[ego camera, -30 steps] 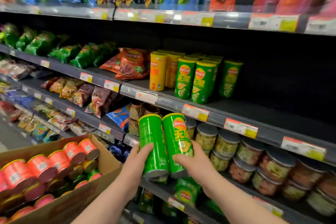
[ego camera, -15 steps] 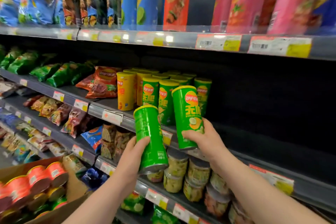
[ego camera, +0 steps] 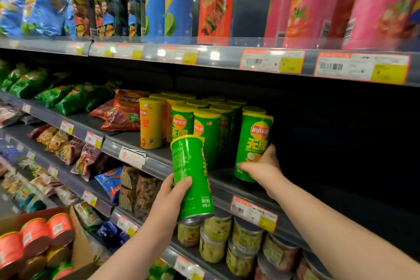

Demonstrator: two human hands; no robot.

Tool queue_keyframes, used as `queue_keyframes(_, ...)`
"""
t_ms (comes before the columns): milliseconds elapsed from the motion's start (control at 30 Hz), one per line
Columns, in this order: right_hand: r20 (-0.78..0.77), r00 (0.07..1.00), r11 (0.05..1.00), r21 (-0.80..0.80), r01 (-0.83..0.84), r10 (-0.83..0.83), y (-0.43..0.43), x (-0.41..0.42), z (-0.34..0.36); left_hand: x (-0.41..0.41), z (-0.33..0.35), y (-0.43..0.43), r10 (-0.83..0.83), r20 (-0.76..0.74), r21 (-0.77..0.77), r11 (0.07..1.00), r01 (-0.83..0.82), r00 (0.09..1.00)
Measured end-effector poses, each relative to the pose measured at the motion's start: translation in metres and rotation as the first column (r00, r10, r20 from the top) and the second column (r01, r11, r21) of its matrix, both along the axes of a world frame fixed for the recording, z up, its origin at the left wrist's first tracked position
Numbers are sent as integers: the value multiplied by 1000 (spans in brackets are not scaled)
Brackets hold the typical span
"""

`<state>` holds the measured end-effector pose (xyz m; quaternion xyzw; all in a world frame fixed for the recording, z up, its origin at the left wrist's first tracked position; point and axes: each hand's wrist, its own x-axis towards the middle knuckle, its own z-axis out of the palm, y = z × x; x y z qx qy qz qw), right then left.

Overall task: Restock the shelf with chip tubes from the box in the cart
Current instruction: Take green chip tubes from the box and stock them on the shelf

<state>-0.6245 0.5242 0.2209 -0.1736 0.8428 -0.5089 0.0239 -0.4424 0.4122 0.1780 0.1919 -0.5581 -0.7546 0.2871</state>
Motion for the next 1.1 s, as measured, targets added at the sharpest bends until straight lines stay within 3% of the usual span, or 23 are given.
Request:
queue_keyframes(133, -38, 995, 992, 84, 94, -91, -14, -13, -4, -5, 2, -13, -27, -12, -3, 1000, 27, 1000)
queue_keyframes(400, 29, 999, 977, 208, -34, 29, -31, -25, -16, -9, 8, -47, -74, -51, 9, 997, 75, 996)
queue_keyframes(600, -42, 997, 975, 212, 73, -65, -35, -32, -17, -15, 4, -57, -127, -47, -21, 992, 126, 991)
queue_keyframes(767, -12, 994, 965, 239, 107, -107, -32, -33, -16, -16, 4, -59, -191, -66, -37, 981, 189, 979)
queue_keyframes(900, -31, 987, 975, 152, 160, -157, -22, -19, -7, -21, 5, -52, -259, -75, -42, 966, 257, 963)
queue_keyframes(967, -51, 996, 994, 74, 77, -73, -17, -3, 0, -25, 4, -49, -289, -67, -32, 957, 287, 955)
queue_keyframes(1033, 71, 982, 984, -57, -169, 173, -12, 17, 6, -30, 6, -42, -313, -63, -56, 949, 310, 948)
queue_keyframes(1100, 235, 867, 893, -225, -390, 439, -7, 36, 10, -37, 7, -35, -366, -74, -108, 928, 357, 928)
